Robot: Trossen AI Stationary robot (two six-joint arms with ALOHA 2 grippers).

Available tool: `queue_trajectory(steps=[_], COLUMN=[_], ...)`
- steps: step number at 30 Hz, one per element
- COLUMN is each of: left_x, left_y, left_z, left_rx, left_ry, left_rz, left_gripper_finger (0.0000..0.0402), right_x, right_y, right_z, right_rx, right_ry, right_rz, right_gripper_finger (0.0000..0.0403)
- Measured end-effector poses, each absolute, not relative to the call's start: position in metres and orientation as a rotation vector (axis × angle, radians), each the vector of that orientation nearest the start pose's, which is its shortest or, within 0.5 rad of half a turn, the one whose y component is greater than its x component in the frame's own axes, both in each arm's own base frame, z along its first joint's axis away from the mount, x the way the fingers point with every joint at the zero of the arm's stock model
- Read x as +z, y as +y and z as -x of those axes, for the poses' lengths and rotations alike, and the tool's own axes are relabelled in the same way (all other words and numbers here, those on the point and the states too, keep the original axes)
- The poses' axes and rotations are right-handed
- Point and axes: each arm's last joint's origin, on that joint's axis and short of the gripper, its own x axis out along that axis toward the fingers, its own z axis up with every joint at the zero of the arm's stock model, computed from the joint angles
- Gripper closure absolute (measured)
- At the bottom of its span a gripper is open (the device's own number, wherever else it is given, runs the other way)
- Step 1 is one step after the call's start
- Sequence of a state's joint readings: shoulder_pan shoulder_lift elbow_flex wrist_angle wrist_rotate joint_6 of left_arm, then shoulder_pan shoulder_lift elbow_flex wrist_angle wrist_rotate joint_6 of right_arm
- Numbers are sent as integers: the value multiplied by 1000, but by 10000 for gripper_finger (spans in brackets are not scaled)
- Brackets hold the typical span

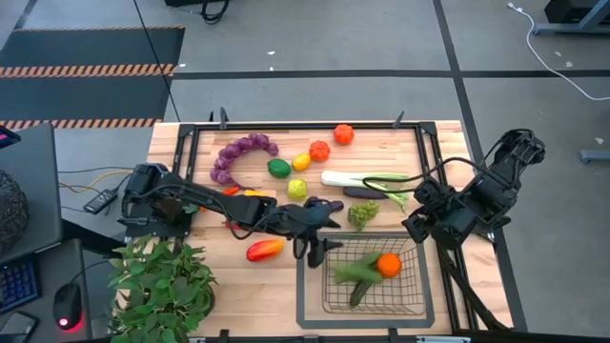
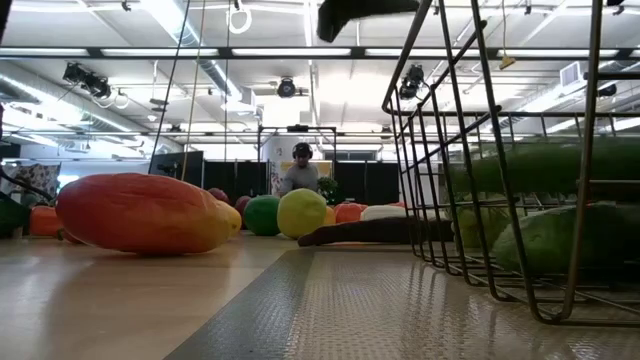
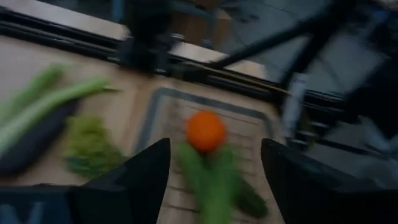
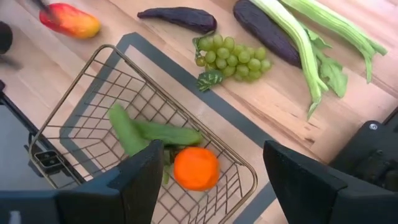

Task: Build produce basket
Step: Put the left eggplant into the wire basket

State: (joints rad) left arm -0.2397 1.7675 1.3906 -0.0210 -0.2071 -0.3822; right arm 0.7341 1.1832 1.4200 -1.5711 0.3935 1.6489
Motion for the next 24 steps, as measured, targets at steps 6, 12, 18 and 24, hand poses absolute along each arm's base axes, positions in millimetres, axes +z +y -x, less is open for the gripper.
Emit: queue_trajectory(steps=[6, 12, 18, 24], left_x=[286, 261, 253, 240], left_y=[-51, 4, 45, 53], left_z=[-400, -388, -382, -388], left_rx=[247, 356, 246, 78], left_ry=[440, 728, 842, 880], left_rz=[333, 432, 463, 219], left_gripper_finger=[164, 183, 178, 183], right_x=[372, 372, 373, 372], right_y=[104, 104, 99, 92], right_z=[-132, -132, -134, -142], right_rx=[-635, -640, -704, -798], right_ry=[975, 967, 883, 786], right_rz=[-748, -750, -780, -837], right_gripper_finger=[124, 124, 124, 124])
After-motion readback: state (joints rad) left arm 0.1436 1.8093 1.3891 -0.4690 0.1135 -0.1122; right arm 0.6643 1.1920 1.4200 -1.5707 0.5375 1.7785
